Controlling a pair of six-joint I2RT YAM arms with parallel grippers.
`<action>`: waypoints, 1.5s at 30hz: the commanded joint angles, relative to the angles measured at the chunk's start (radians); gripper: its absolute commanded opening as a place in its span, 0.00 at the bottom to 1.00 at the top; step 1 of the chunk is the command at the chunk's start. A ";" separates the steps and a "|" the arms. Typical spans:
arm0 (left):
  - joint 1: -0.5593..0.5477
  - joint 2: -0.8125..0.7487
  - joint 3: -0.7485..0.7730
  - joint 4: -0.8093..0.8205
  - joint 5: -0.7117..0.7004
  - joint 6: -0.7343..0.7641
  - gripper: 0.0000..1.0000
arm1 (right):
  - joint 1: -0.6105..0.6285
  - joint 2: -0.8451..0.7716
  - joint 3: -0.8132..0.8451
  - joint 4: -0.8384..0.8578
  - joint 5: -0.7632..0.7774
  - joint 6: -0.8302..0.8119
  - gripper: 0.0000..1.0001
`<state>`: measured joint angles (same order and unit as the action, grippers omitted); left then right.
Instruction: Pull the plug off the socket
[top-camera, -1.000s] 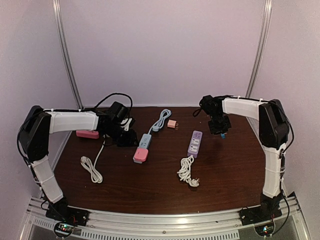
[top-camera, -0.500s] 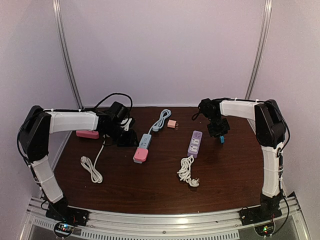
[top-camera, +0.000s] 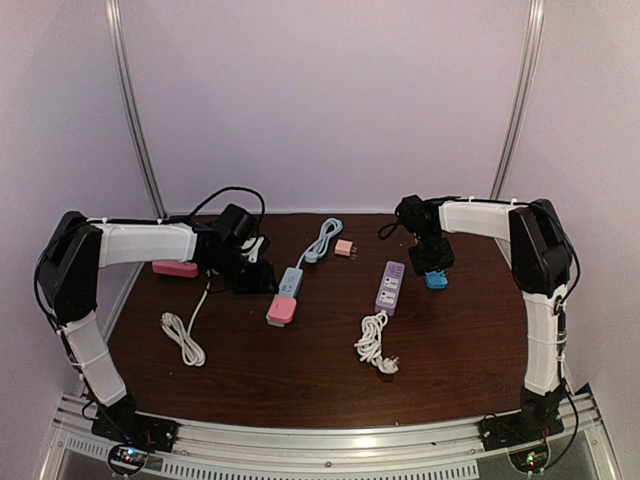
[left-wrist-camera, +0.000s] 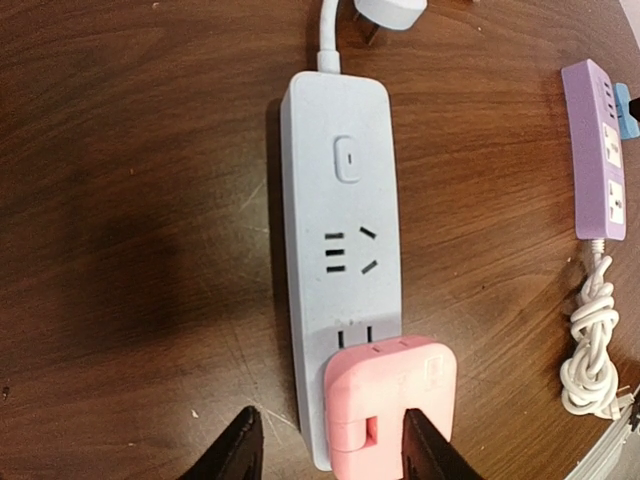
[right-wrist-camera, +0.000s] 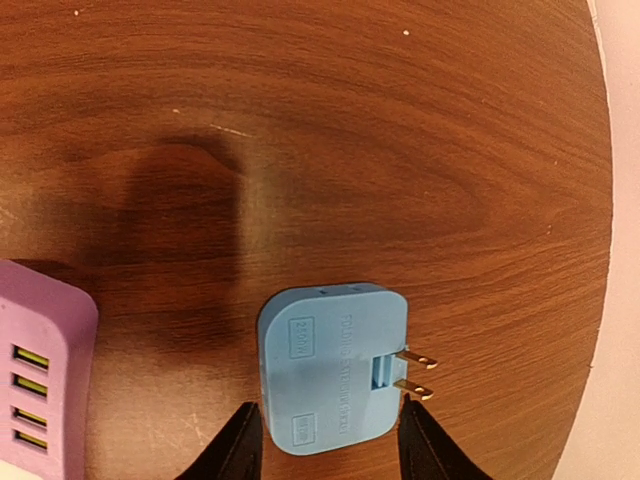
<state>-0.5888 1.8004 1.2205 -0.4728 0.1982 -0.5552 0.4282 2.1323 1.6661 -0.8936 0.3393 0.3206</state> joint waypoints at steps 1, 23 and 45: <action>0.005 -0.030 -0.010 0.024 0.002 0.007 0.50 | 0.013 -0.073 -0.029 0.060 -0.079 0.011 0.55; 0.027 -0.059 -0.168 0.086 -0.046 -0.079 0.43 | 0.315 -0.123 -0.133 0.669 -0.802 0.329 0.74; -0.072 0.048 -0.128 0.139 0.002 -0.150 0.33 | 0.348 0.049 -0.150 0.763 -1.062 0.376 0.71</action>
<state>-0.6151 1.8149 1.0550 -0.3809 0.1726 -0.6724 0.7727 2.1605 1.5322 -0.1230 -0.6754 0.7315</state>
